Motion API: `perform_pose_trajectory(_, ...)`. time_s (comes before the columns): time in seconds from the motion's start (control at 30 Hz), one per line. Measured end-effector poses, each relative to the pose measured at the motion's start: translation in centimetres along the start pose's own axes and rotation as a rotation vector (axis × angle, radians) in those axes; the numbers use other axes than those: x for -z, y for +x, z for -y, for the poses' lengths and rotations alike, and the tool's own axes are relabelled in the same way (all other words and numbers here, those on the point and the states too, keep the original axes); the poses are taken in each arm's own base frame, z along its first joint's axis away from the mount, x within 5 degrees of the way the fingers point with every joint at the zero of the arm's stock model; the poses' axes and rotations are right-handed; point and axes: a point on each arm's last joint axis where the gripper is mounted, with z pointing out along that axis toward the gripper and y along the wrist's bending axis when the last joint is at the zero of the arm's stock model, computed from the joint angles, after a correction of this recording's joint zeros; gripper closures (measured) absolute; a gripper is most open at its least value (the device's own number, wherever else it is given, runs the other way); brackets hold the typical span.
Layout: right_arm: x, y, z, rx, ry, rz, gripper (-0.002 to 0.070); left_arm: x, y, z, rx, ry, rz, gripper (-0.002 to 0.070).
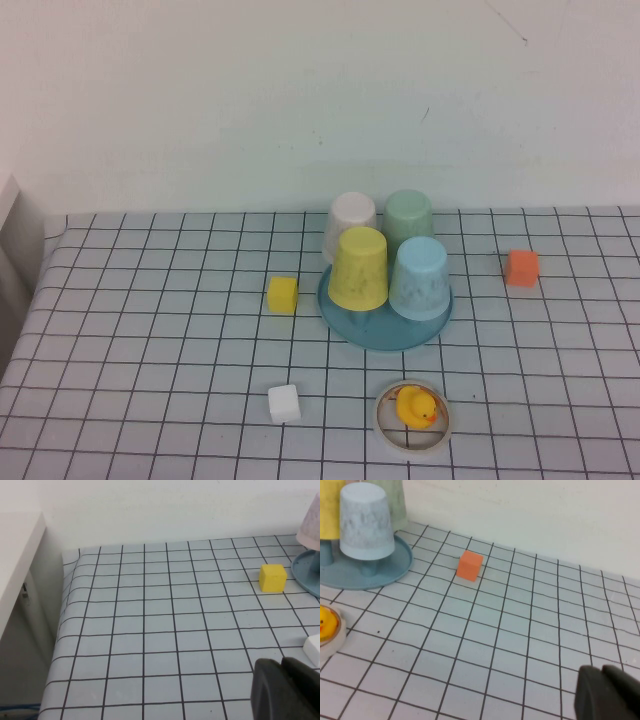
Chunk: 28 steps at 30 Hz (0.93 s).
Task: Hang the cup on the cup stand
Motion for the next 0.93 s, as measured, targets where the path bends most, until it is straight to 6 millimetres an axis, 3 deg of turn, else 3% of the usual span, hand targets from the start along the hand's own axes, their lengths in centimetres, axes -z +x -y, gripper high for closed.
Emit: perform_pose_trajectory(0.93, 0.02, 0.02, 0.14, -0.020, 0.025, -0.008, 0.0678, 0.00, 0.02, 0.00, -0.006, 0.000, -0.002, 0.0676)
